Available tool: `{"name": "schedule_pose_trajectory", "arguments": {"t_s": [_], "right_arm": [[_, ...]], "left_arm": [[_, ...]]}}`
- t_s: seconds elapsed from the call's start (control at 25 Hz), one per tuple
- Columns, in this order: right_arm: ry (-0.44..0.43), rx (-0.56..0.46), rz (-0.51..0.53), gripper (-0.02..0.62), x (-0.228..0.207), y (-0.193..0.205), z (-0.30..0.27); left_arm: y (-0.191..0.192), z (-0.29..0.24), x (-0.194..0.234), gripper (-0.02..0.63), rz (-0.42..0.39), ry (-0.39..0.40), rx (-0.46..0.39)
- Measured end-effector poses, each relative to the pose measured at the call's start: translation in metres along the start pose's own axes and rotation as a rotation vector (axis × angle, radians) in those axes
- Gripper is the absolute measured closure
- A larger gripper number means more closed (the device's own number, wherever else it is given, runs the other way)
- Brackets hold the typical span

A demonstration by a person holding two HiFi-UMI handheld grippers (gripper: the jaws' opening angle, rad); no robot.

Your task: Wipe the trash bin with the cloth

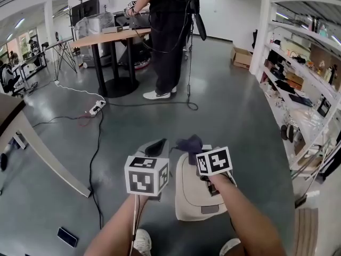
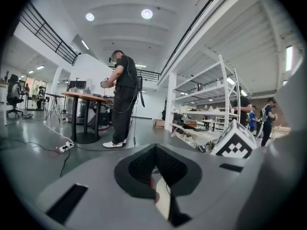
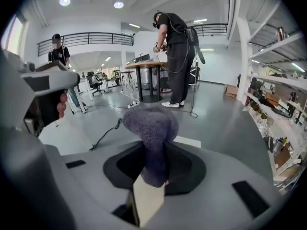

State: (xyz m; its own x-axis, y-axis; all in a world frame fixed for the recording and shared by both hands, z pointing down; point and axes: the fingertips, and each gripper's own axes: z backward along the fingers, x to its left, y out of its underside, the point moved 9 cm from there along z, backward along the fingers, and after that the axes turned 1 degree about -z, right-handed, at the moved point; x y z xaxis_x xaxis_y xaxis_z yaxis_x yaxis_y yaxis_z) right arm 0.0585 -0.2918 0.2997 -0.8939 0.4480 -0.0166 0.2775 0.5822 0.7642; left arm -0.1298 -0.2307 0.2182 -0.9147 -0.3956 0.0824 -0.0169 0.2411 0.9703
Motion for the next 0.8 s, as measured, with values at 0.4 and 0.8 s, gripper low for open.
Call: {"name": "schedule_pose_trajectory", "arguments": {"t_s": [0.4,0.8], "right_arm": [[0.005,0.201,0.054,0.492,0.001,-0.003,-0.040],[0.057,0.187,0.022,0.492,-0.022,0.000,-0.040]], "left_arm": [[0.007,0.001,0.017,0.607,-0.010,-0.031,0.018],[0.004,0.001,0.003,0.607,0.011,0.013,0.012]]}}
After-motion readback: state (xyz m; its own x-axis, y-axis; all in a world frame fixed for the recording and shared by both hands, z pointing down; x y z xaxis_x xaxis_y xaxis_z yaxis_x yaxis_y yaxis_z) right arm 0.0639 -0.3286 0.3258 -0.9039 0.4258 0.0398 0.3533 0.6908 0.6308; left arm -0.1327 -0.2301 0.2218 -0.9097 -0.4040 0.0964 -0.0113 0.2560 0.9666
